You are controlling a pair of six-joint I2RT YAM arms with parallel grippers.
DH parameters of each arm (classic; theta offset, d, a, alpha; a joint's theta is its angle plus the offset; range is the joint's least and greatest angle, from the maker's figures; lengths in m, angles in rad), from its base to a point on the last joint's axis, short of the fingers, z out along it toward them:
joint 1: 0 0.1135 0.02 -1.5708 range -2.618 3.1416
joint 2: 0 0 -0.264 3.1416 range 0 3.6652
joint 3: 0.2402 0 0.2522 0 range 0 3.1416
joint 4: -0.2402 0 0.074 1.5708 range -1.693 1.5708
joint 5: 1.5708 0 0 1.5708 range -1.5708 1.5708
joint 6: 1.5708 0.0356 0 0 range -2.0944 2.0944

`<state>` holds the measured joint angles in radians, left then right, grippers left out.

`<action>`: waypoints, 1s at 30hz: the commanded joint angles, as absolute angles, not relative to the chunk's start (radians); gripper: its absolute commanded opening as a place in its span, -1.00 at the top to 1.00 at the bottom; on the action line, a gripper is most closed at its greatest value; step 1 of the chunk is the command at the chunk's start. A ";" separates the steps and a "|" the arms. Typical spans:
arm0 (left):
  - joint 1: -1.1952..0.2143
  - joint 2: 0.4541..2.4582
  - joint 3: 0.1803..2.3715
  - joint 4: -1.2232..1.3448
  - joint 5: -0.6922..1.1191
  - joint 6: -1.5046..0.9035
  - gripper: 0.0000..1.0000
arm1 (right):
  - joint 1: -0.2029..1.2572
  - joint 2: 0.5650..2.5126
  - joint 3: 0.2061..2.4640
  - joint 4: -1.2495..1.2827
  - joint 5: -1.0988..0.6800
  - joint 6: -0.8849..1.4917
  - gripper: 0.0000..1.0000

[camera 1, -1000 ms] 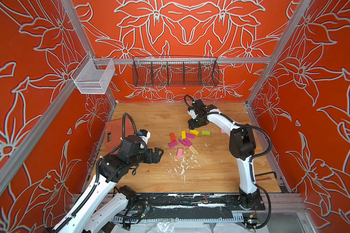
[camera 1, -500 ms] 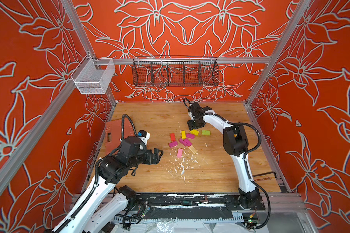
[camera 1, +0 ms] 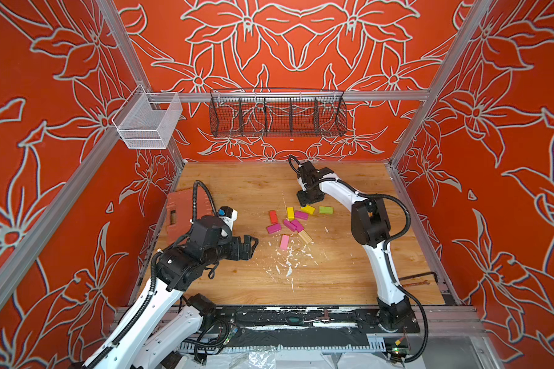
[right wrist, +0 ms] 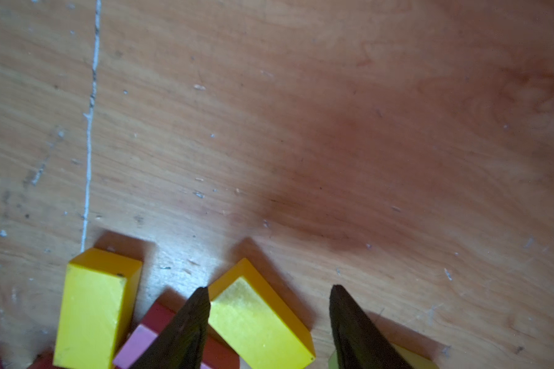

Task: Assemble the number 7 with building blocks
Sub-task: Assemble the building block at the center of the board.

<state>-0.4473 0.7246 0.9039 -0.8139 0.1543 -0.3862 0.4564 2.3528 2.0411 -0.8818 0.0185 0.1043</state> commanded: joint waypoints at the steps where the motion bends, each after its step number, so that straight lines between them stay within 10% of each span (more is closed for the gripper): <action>1: -0.454 0.727 0.896 -0.805 0.153 -0.391 -0.95 | 0.463 2.344 2.033 -0.919 0.048 0.069 -0.25; 30: -0.454 0.732 0.893 -0.807 0.144 -0.392 -0.95 | 0.465 2.361 2.008 -0.879 -0.004 0.108 -0.25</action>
<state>-0.4473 0.7368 0.9005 -0.8070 0.1516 -0.3866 0.4587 2.3543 2.0182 -0.8486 -0.0196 0.1162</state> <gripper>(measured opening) 0.978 0.627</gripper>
